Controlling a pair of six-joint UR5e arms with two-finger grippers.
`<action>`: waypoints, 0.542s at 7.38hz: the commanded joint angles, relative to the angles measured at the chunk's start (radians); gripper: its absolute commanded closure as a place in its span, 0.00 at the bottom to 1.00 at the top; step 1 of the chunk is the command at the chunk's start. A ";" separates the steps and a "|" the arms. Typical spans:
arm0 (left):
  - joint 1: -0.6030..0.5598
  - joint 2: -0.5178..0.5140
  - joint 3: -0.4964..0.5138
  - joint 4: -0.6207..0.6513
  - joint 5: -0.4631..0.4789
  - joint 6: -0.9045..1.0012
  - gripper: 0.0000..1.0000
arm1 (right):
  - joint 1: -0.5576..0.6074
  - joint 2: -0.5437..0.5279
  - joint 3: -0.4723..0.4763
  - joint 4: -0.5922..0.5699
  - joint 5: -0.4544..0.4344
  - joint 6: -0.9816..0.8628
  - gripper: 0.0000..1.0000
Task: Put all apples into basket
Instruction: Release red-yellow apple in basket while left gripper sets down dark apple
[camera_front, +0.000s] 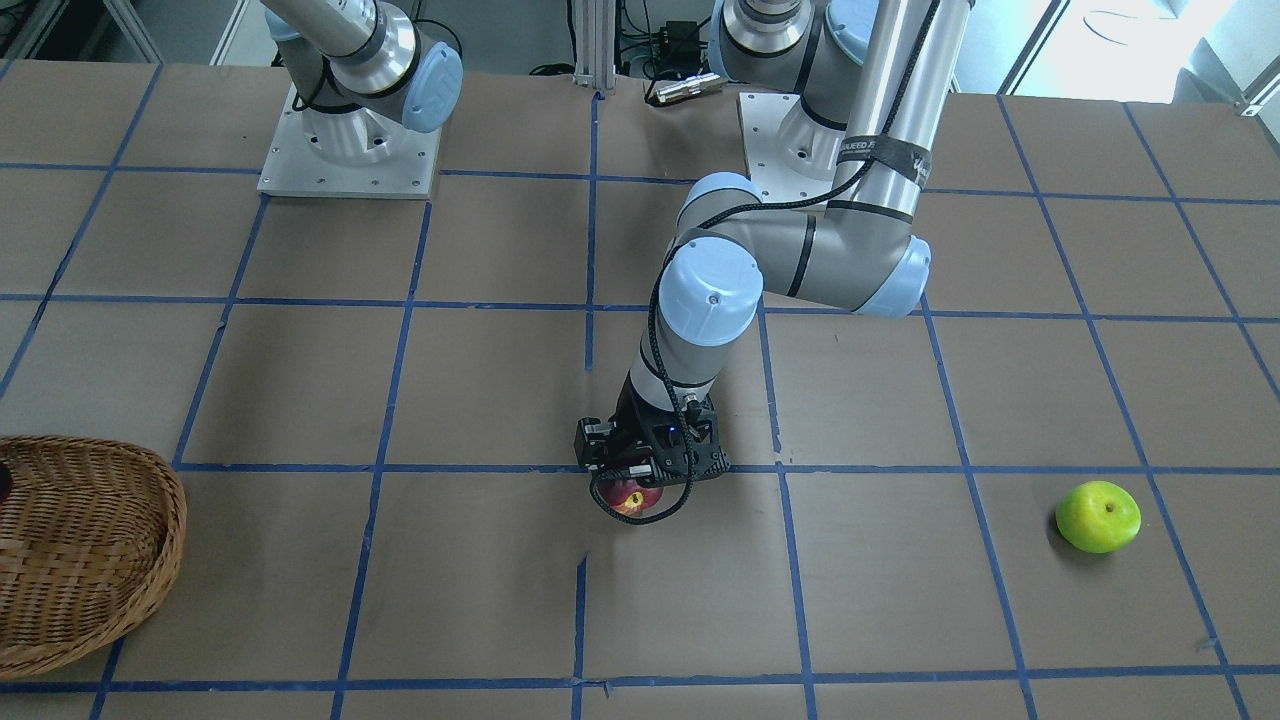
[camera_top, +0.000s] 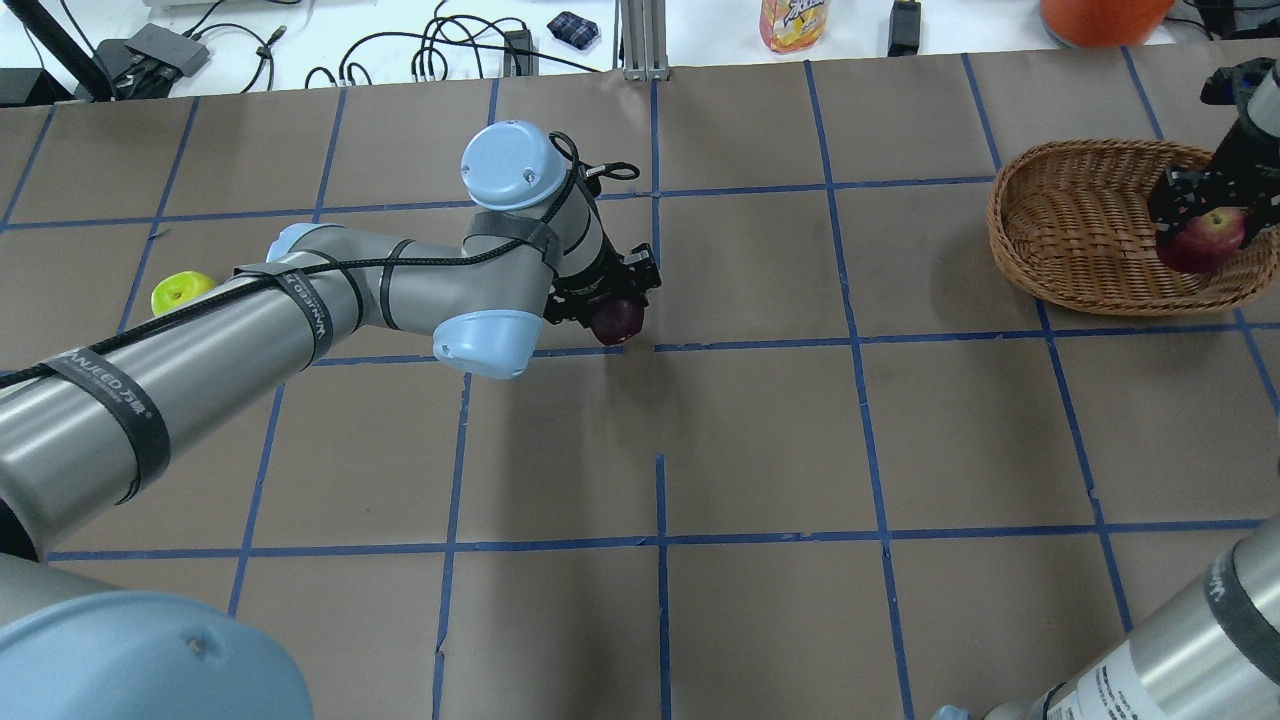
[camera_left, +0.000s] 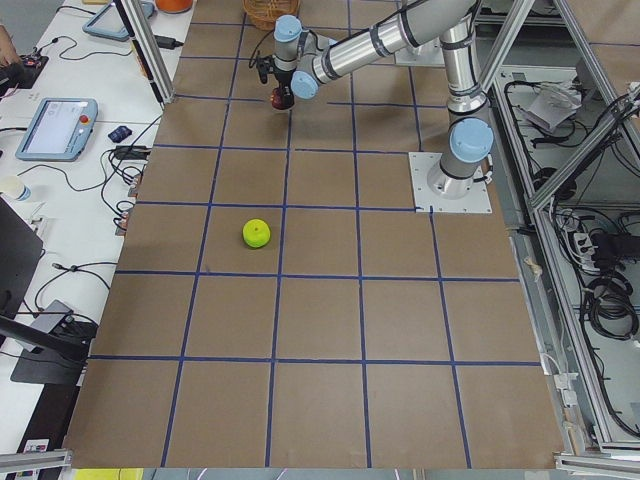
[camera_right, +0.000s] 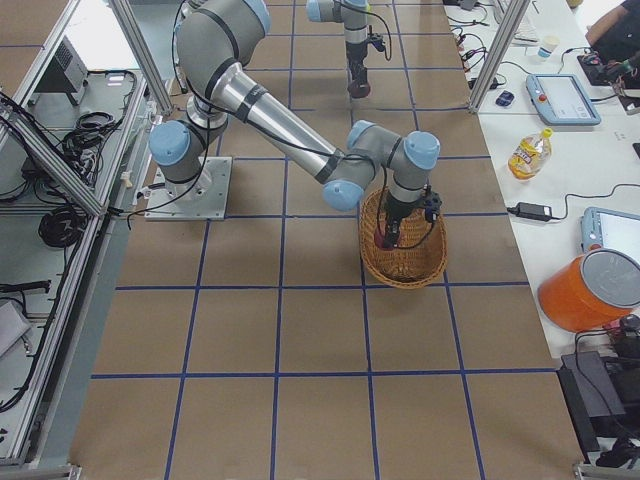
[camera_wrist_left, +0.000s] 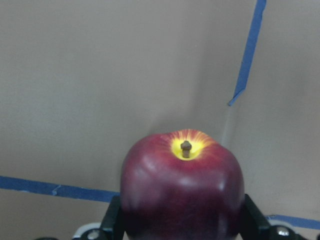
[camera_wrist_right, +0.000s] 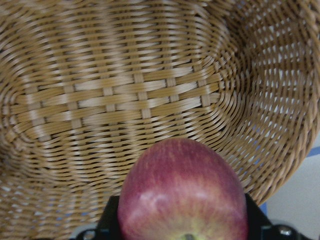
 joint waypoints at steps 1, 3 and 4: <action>-0.009 -0.024 0.001 0.000 -0.007 -0.040 0.62 | -0.025 0.056 -0.039 -0.051 0.001 -0.018 1.00; -0.020 -0.015 0.024 0.000 0.002 -0.039 0.00 | -0.027 0.122 -0.090 -0.050 0.004 -0.013 0.22; 0.038 -0.009 0.035 -0.026 0.006 0.023 0.00 | -0.027 0.121 -0.095 -0.039 0.001 -0.013 0.00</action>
